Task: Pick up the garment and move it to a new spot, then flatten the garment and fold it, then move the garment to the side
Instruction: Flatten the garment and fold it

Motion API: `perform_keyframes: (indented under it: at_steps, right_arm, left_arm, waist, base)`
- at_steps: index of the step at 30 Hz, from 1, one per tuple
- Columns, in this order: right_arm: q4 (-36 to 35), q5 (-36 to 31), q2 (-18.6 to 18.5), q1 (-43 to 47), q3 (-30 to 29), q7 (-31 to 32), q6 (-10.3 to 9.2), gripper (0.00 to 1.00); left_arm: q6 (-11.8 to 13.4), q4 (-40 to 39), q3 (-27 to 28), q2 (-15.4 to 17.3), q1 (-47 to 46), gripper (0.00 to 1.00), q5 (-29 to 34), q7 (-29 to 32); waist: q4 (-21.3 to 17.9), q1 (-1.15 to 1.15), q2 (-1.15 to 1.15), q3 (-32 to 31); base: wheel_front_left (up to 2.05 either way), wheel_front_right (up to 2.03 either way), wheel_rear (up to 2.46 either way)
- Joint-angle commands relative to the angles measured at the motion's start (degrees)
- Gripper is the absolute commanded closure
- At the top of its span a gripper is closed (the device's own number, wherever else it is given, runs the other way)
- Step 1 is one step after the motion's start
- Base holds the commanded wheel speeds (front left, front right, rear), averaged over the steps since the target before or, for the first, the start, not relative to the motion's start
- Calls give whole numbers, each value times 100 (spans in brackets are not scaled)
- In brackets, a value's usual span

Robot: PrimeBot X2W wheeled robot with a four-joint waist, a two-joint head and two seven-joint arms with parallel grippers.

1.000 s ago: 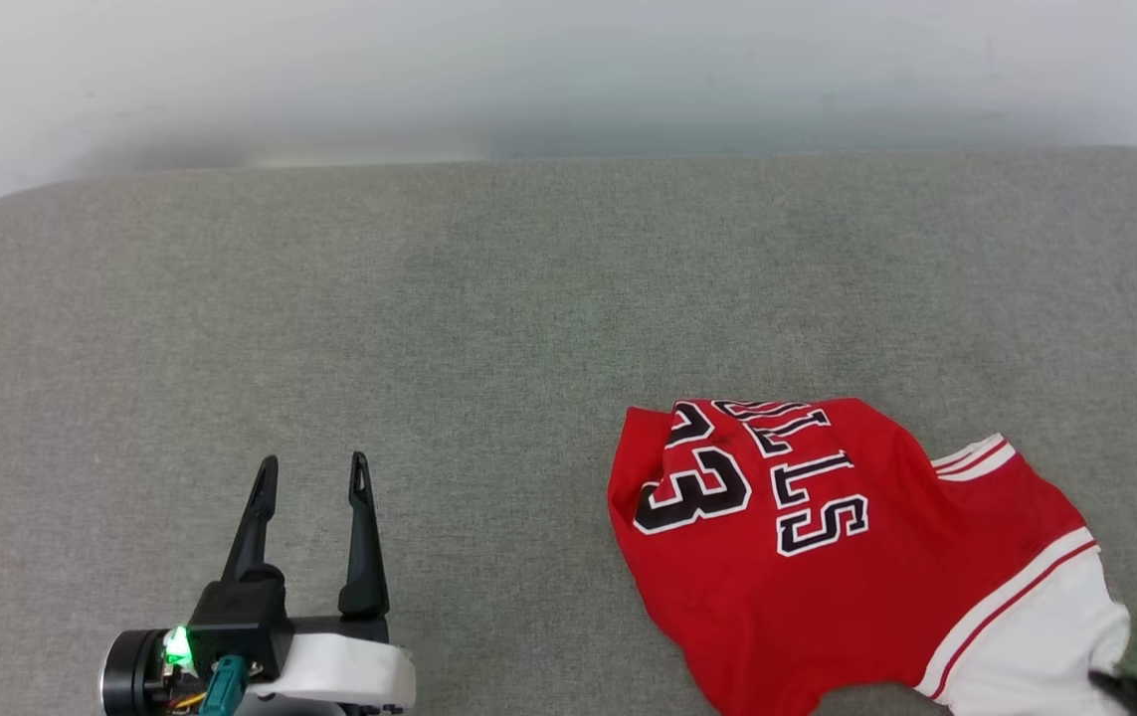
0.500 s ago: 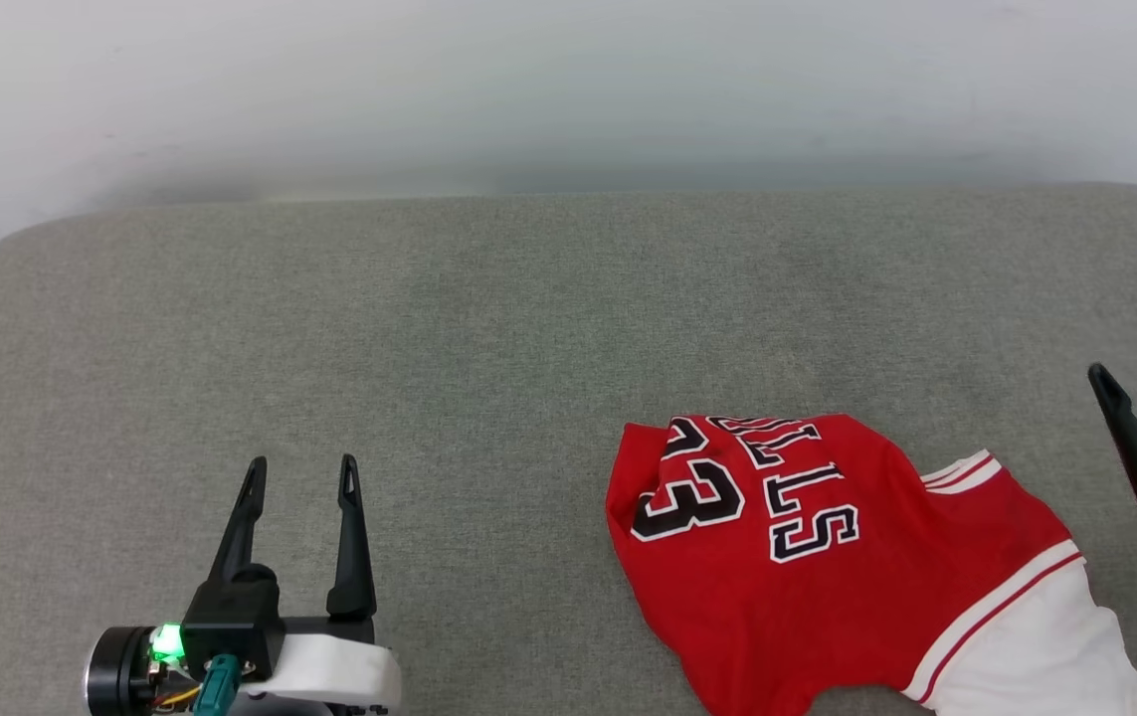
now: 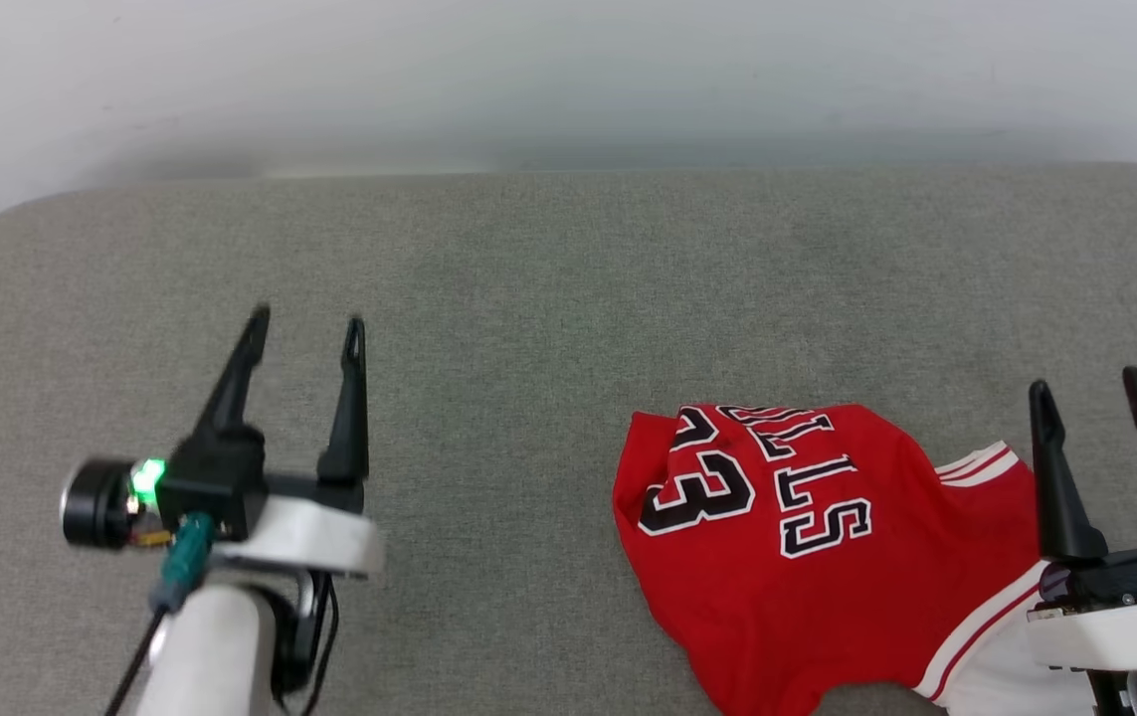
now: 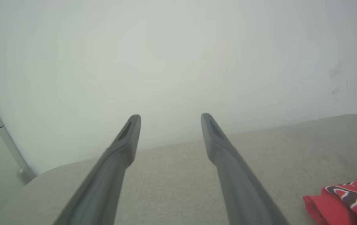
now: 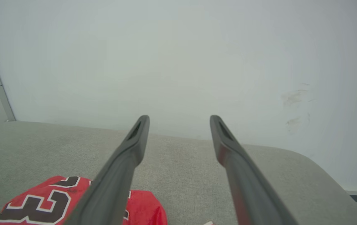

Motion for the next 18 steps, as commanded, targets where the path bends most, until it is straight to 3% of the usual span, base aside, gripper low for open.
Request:
perform_keyframes:
  at_steps: [1,4,5,9,12,18]
  right_arm:
    - [-204,-90,149,112,-82,-11,-5,0]
    - [-462,-167,327,203,-149,-12,-5,0]
    - [-547,-222,387,215,-155,-11,-6,0]
    - [-671,-285,446,137,-180,-13,-5,0]
    - [-731,-352,459,51,-184,-13,-5,0]
    - [-809,-464,444,-127,-82,-13,-6,0]
  left_arm:
    - [-124,84,-29,82,-318,0,-29,-15]
    - [-362,348,-155,224,-964,0,-110,61]
    - [-501,500,-325,330,-1399,0,-224,336]
    - [-623,714,-923,587,-2301,0,-522,1236]
    - [-628,782,-1821,865,-3038,0,-999,1875]
    - [-628,903,-3715,1439,-4456,0,-2702,3505]
  waist:
    - [-23,0,0,50]
    - [-87,0,0,132]
    - [-137,0,0,197]
    - [-236,0,0,346]
    - [-300,0,0,484]
    - [-442,0,0,793]
  base:
    - [0,0,0]
    - [0,0,0]
    - [0,0,0]
    - [0,0,0]
    - [0,0,0]
    - [0,0,0]
